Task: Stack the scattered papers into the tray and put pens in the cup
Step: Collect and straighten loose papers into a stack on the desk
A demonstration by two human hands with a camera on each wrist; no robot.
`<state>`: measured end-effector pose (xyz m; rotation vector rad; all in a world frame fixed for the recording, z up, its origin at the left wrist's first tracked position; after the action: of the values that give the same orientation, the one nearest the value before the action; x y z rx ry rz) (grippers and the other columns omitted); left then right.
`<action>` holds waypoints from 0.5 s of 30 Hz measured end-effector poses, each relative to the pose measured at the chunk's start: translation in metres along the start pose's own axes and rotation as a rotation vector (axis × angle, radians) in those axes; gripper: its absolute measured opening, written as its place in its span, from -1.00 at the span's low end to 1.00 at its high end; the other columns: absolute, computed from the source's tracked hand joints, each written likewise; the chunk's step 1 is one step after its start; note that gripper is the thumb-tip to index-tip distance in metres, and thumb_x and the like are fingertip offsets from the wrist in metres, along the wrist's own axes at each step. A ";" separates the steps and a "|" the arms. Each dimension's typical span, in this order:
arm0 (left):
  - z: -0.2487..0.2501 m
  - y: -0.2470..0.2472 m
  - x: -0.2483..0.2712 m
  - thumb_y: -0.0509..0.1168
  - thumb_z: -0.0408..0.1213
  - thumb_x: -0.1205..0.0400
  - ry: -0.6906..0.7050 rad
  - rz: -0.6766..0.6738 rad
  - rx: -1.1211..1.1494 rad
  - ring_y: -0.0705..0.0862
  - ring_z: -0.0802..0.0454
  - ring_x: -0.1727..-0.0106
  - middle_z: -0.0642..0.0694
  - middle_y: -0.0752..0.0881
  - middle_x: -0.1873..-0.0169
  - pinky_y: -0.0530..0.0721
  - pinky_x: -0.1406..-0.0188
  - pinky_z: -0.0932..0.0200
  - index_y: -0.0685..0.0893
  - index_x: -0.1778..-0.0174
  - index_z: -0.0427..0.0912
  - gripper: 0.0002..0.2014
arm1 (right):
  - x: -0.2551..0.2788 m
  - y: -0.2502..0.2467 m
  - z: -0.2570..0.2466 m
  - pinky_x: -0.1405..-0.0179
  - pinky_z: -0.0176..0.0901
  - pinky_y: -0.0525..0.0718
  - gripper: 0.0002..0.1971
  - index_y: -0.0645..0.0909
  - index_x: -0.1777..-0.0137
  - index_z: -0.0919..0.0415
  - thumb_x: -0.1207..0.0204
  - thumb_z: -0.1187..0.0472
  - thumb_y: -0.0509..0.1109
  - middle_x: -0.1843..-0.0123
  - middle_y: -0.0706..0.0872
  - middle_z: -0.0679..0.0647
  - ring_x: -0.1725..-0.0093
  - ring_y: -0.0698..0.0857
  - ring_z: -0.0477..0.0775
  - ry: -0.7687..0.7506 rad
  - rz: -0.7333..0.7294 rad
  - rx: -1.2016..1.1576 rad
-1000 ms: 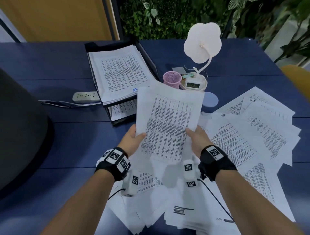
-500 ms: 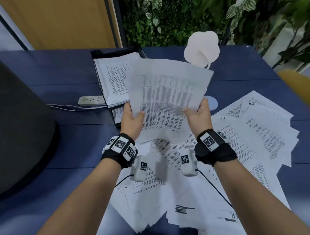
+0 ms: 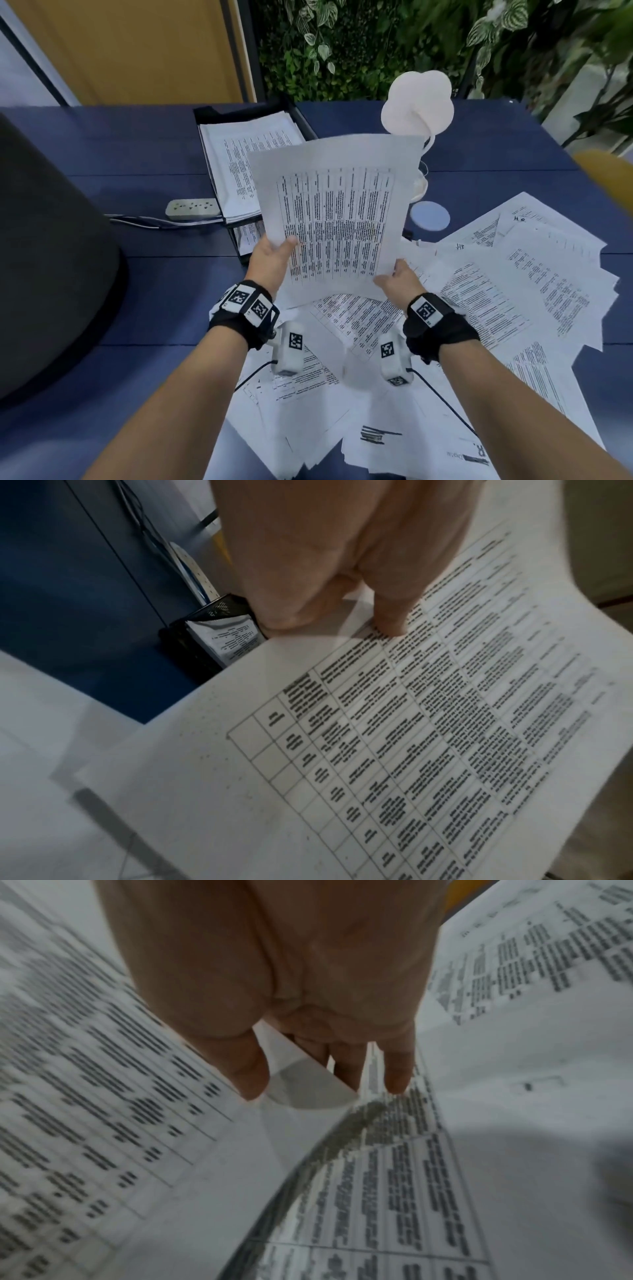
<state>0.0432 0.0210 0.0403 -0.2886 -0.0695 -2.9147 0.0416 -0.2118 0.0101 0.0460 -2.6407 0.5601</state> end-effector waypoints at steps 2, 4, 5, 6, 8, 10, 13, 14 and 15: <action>-0.001 -0.005 -0.003 0.36 -0.09 -0.60 0.000 0.020 0.022 0.56 0.03 -0.39 -0.08 0.62 -0.35 0.43 -0.43 -0.02 0.47 -0.44 -0.18 -0.49 | 0.000 0.002 0.010 -0.20 -0.10 0.51 -0.60 0.42 -0.43 0.27 -0.62 0.23 0.29 -0.33 0.60 0.15 -0.27 0.60 0.21 0.029 -0.045 0.058; 0.000 -0.010 -0.006 0.37 -0.01 -0.57 -0.001 0.050 0.005 0.57 0.00 -0.37 -0.06 0.63 -0.33 0.50 -0.30 0.06 0.48 -0.40 -0.16 -0.47 | 0.001 0.006 0.014 -0.22 0.02 0.62 -0.64 0.44 -0.43 0.16 -0.65 0.18 0.26 -0.29 0.60 0.06 -0.22 0.65 0.24 0.040 -0.047 0.030; 0.001 -0.013 -0.009 0.36 -0.05 -0.59 0.009 0.071 -0.009 0.60 0.00 -0.33 -0.04 0.66 -0.28 0.53 -0.23 0.11 0.51 -0.33 -0.13 -0.57 | 0.001 0.008 0.013 -0.12 0.10 0.70 -0.67 0.46 -0.40 0.11 -0.65 0.18 0.24 -0.25 0.63 0.10 -0.09 0.72 0.24 0.051 -0.045 -0.026; 0.005 -0.015 -0.009 0.34 -0.12 -0.61 0.031 0.086 -0.019 0.61 0.02 -0.30 -0.04 0.66 -0.26 0.54 -0.23 0.14 0.51 -0.30 -0.11 -0.64 | 0.001 0.010 0.011 0.03 0.13 0.76 -0.71 0.47 -0.36 0.09 -0.66 0.20 0.23 -0.18 0.66 0.15 0.08 0.76 0.23 0.045 -0.032 -0.087; 0.008 -0.020 -0.013 0.34 -0.16 -0.62 0.055 0.138 -0.029 0.59 0.12 -0.30 0.00 0.61 -0.28 0.52 -0.32 0.15 0.39 -0.38 -0.11 -0.56 | -0.003 0.013 0.001 0.32 0.02 0.74 -0.77 0.50 -0.29 0.09 -0.66 0.22 0.22 -0.05 0.70 0.19 0.35 0.75 0.18 -0.016 0.011 -0.122; 0.011 -0.026 -0.013 0.32 -0.21 -0.64 0.050 0.185 -0.058 0.57 0.28 -0.14 0.09 0.53 -0.19 0.51 -0.18 0.28 0.19 -0.48 -0.09 -0.44 | -0.008 0.015 -0.013 0.55 -0.14 0.60 -0.80 0.52 -0.23 0.12 -0.66 0.23 0.20 0.13 0.71 0.18 0.49 0.66 0.10 -0.086 0.026 -0.109; 0.012 -0.035 -0.011 0.29 -0.38 -0.64 0.065 0.185 -0.187 0.63 0.14 0.01 0.05 0.55 -0.10 0.56 0.04 0.22 0.03 -0.57 0.01 -0.31 | -0.016 0.018 -0.038 0.68 -0.27 0.46 -0.81 0.55 -0.20 0.12 -0.65 0.21 0.21 0.43 0.60 0.15 0.61 0.52 0.02 -0.144 0.017 -0.145; 0.011 -0.038 -0.011 0.27 -0.45 -0.62 0.080 0.169 -0.234 0.65 0.09 0.05 0.04 0.59 -0.08 0.60 0.09 0.21 0.08 -0.55 0.02 -0.32 | -0.019 0.019 -0.047 0.69 -0.29 0.43 -0.83 0.55 -0.18 0.12 -0.64 0.21 0.23 0.49 0.57 0.14 0.65 0.49 -0.01 -0.154 0.014 -0.165; 0.009 -0.042 -0.013 0.26 -0.51 -0.60 0.089 0.152 -0.276 0.66 0.05 0.05 -0.02 0.62 -0.10 0.65 0.09 0.16 0.19 -0.50 0.02 -0.37 | -0.022 0.020 -0.056 0.70 -0.30 0.41 -0.85 0.56 -0.16 0.13 -0.64 0.21 0.24 0.53 0.54 0.13 0.69 0.47 -0.05 -0.164 0.012 -0.177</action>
<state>0.0481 0.0657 0.0456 -0.1962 0.3555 -2.7771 0.0818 -0.1726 0.0389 0.0226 -2.8417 0.3366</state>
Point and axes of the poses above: each hand's wrist, its own x-axis away from the middle knuckle, its own y-axis out of the palm, z = x × y, the point moved 3 cm from there along -x, towards the middle knuckle
